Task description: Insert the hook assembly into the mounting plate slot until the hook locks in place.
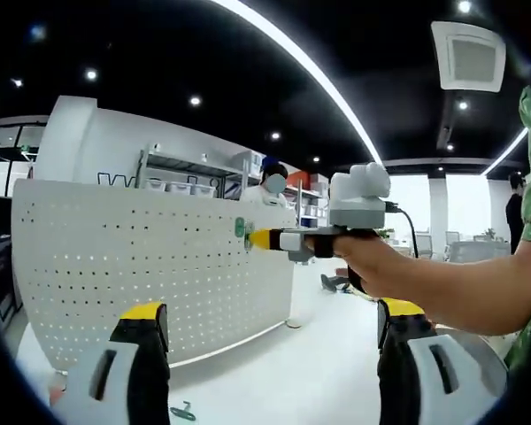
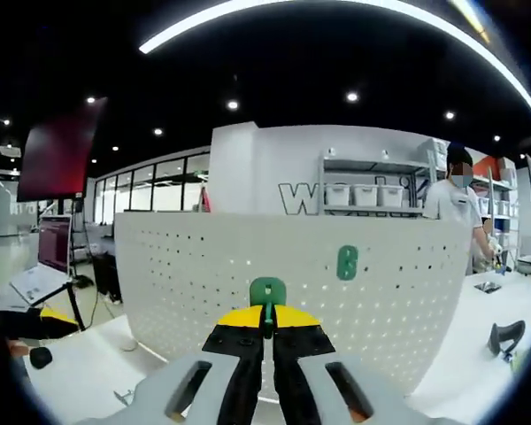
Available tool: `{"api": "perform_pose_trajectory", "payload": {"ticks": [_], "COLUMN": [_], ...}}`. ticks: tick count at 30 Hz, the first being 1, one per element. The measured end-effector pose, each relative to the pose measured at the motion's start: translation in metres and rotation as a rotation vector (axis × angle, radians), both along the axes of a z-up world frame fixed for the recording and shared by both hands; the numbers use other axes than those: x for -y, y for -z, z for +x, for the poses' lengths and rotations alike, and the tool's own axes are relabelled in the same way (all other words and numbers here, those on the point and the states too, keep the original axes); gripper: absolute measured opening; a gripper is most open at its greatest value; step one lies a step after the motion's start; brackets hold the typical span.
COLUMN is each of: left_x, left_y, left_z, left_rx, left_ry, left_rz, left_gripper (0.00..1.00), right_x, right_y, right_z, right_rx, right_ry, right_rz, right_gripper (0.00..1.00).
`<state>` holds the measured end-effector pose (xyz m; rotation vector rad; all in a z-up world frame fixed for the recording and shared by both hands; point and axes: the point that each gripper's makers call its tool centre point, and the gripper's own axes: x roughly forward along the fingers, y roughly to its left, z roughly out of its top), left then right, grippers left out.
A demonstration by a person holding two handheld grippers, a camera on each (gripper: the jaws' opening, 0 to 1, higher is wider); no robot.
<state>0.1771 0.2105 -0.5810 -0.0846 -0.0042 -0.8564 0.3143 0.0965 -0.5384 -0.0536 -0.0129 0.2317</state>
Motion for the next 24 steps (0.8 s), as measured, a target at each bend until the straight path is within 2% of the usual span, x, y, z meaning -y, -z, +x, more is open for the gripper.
{"api": "perform_pose_trajectory", "payload": {"ticks": [11, 19, 24], "left_x": [-0.005, -0.011, -0.014], "left_y": [0.003, 0.005, 0.007], "left_z": [0.005, 0.01, 0.013], "left_rx": [-0.009, -0.017, -0.02], "left_ry": [-0.006, -0.019, -0.026], "left_rz": [-0.005, -0.004, -0.003], "left_gripper": [1.0, 1.0, 1.0], "right_x": [0.012, 0.017, 0.015], "right_y": [-0.025, -0.029, -0.028], "right_z": [0.031, 0.055, 0.062], "right_rx": [0.037, 0.042, 0.039], "right_ry": [0.043, 0.072, 0.083], "right_rz": [-0.021, -0.044, -0.06], "right_gripper": [0.01, 0.01, 0.01]}}
